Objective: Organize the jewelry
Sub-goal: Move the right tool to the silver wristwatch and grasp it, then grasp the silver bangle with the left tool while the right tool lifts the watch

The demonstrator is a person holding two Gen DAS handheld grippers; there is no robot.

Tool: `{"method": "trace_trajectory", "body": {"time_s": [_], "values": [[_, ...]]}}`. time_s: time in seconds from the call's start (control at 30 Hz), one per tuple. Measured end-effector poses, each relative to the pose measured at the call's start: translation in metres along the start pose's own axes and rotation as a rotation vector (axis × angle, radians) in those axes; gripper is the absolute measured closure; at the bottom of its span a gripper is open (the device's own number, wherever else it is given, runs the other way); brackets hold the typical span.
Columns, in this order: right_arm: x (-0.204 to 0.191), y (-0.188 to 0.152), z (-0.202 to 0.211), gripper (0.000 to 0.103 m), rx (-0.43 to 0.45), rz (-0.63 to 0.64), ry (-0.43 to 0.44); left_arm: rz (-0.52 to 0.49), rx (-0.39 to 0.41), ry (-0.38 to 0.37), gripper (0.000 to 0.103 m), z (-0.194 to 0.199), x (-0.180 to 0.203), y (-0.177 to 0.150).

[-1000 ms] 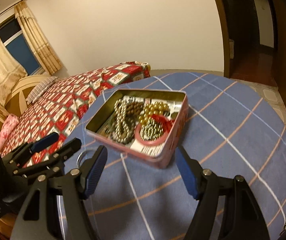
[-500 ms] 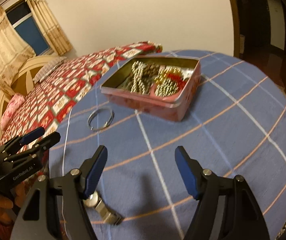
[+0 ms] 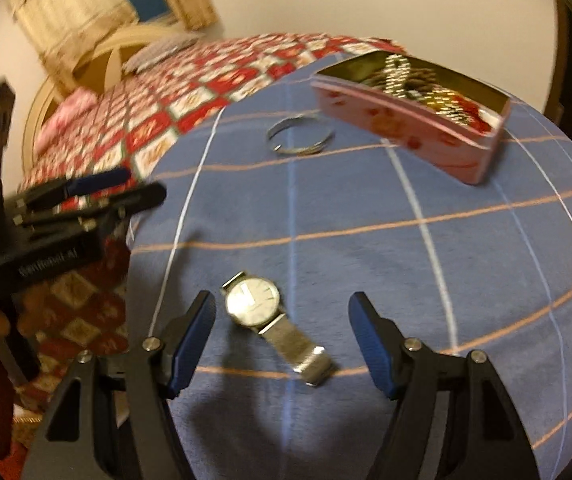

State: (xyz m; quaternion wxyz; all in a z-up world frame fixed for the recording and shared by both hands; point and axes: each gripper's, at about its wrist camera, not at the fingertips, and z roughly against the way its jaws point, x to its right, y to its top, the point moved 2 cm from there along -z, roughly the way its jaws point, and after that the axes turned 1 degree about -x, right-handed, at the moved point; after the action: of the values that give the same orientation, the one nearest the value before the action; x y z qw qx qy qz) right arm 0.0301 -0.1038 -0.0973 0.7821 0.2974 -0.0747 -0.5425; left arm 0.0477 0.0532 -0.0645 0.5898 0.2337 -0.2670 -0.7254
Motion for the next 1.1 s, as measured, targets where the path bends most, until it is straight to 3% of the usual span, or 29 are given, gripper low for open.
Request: {"method": "trace_trajectory", "body": {"time_s": [0.13,0.23,0.27,0.33,0.5,0.8,0.9,1.1], "values": [[-0.012,0.000,-0.011,0.033,-0.014,0.071,-0.051,0.017,0.007,-0.008,0.040,0.003,-0.005,0.001],[-0.013,0.002,-0.014,0.044,-0.022,0.077,-0.031,0.024,0.007,-0.012,0.040,0.003,-0.006,0.001],[-0.014,0.001,-0.014,0.047,-0.023,0.087,-0.024,0.027,0.006,-0.018,0.040,0.002,-0.007,0.001],[-0.017,0.000,-0.013,0.066,-0.032,0.092,-0.010,0.031,0.002,-0.025,0.040,0.001,-0.007,0.002],[-0.014,0.002,-0.009,0.067,-0.034,0.102,-0.060,0.042,-0.005,-0.054,0.040,-0.006,-0.006,0.005],[0.025,0.033,0.026,0.067,0.147,-0.107,-0.074,0.068,0.000,-0.122,0.040,-0.033,0.006,0.035],[0.033,0.041,0.031,0.067,0.184,-0.158,-0.096,0.073,0.016,-0.085,0.040,-0.051,0.009,0.050],[0.047,0.045,0.034,0.067,0.196,-0.198,-0.102,0.109,-0.047,-0.044,0.045,-0.095,0.012,0.077]]}}
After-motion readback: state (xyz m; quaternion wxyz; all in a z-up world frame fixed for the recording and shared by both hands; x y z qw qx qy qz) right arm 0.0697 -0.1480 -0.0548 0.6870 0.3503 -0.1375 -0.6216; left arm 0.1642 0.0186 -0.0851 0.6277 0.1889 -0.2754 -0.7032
